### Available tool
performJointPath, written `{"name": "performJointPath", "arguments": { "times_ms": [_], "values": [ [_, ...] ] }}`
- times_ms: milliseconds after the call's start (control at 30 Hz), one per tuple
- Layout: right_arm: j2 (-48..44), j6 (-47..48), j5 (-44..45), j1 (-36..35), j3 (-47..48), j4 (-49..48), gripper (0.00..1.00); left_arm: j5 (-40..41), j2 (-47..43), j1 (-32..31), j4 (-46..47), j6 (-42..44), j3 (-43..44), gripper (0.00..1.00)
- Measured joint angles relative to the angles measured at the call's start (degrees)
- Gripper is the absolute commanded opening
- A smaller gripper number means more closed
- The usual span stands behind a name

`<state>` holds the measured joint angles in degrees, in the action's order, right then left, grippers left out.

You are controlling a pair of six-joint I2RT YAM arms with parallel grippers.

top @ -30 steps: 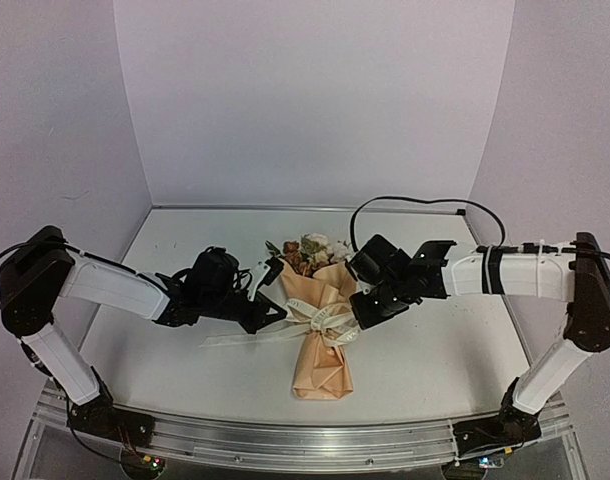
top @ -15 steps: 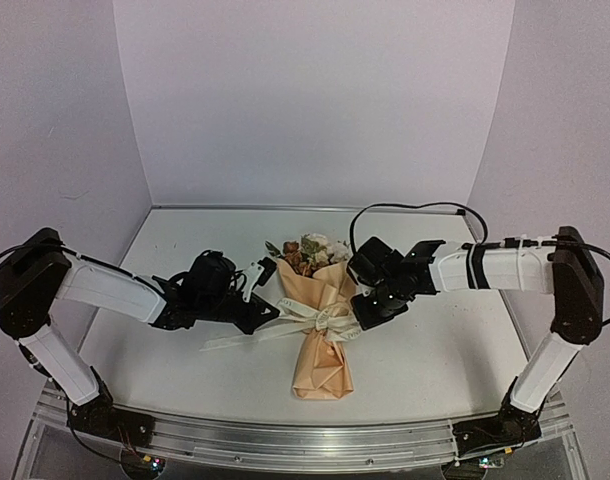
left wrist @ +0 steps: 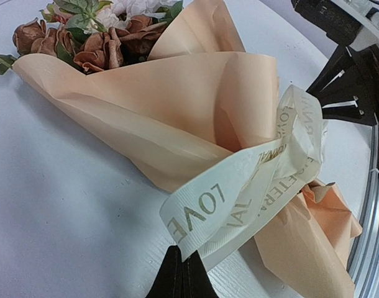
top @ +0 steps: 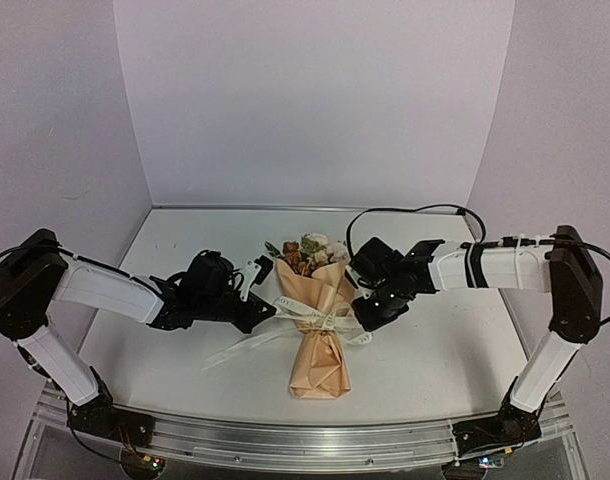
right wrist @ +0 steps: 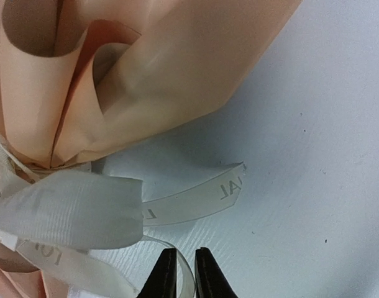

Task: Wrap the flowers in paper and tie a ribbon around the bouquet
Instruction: Tie the half-tied ribbon around the folded bouquet.

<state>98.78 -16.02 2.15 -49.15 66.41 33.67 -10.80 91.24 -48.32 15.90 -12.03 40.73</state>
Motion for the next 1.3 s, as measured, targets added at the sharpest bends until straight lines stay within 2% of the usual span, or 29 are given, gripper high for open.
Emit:
{"name": "performJointPath", "arguments": {
  "times_ms": [100,267,533,867,1300],
  "values": [
    [-1.0,-1.4,-1.0,0.0,-0.6,0.7,0.37,-0.1,0.0,0.0,0.0,0.0,0.0,0.0],
    [-3.5,-5.5,-3.1,0.0,-2.6,1.4,0.46,-0.8,0.0,0.0,-0.1,0.0,0.0,0.0],
    [-3.8,-11.0,-4.6,0.0,-4.5,0.9,0.43,-1.2,0.0,0.0,-0.3,0.0,0.0,0.0],
    [0.2,-17.1,-4.4,0.0,-5.5,-6.4,0.38,-1.2,0.0,0.0,-0.3,0.0,0.1,0.0],
    [3.2,-21.7,-4.5,0.1,-7.8,-9.6,0.42,-1.5,0.1,0.0,-0.3,0.0,0.2,0.0]
  ]
}}
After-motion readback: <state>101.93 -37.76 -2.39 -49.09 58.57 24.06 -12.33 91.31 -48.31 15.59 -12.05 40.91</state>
